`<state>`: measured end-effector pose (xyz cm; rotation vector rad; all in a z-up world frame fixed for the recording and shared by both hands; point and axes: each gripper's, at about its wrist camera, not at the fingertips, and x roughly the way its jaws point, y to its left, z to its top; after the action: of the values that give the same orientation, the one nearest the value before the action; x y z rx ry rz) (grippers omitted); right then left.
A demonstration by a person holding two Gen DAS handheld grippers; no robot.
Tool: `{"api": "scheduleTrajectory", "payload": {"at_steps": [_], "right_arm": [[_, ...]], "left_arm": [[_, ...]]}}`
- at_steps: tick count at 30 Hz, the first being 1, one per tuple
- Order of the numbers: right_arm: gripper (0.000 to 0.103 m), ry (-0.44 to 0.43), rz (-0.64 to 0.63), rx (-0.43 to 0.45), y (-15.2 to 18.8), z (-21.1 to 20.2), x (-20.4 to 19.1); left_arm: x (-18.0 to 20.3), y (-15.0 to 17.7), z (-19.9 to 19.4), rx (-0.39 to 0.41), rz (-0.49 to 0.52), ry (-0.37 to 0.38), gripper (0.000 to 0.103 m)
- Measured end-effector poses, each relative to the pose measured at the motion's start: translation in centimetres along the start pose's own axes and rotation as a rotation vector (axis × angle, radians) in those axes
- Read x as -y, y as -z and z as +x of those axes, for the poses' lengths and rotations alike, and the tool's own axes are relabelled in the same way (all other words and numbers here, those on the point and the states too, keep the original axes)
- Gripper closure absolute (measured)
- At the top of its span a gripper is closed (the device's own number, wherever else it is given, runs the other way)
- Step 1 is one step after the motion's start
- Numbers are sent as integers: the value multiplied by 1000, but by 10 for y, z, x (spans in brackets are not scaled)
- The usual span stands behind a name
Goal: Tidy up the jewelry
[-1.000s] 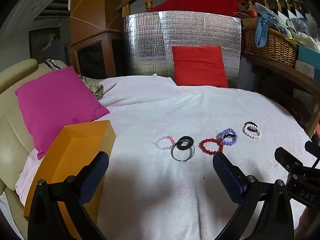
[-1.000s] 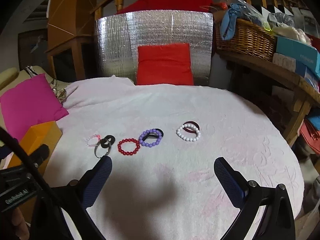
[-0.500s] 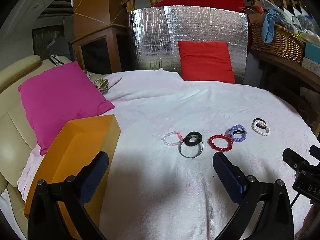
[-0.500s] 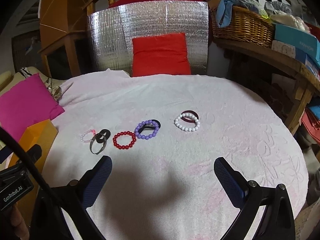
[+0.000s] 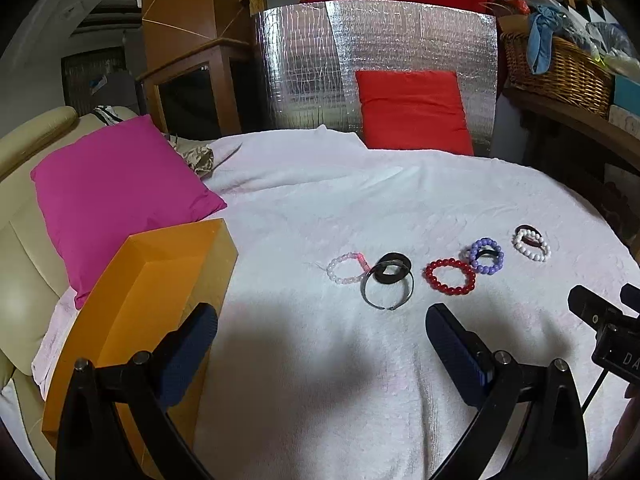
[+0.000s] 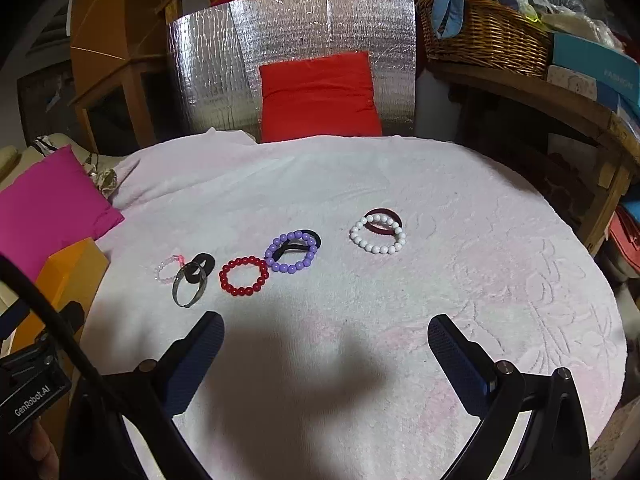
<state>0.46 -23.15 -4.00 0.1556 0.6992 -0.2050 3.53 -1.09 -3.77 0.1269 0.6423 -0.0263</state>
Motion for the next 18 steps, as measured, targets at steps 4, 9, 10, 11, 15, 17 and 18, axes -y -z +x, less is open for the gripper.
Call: {"api": "scheduleTrajectory", "payload": {"at_steps": [4,9,10,11,15,17,18], "right_arm": [[0,-7,6,-10,-2,6,-1],[0,-10,7,-26,-2,12,-1],[0,-8,5,-28,-2,13,-1],[0,-7,3,-31,-2,14,-2],[0,-13,4,-42,-4,19,2],[0,-23,18,-49,-6,23,7],[0,-32,29,-52,-7,26,11]], "left_arm": [[-2,1,6,-8,-4,4,0],[-3,2,12,-6,-21,12,0],[-4,2,13,-9,-20,13,0],[-5,2,15,-12,-20,13,0],[-10,1,24,-36,-31,29,0],[-15,0,34,-66,-51,55,0],[-17,0,40,-84,-58,64,0]]}}
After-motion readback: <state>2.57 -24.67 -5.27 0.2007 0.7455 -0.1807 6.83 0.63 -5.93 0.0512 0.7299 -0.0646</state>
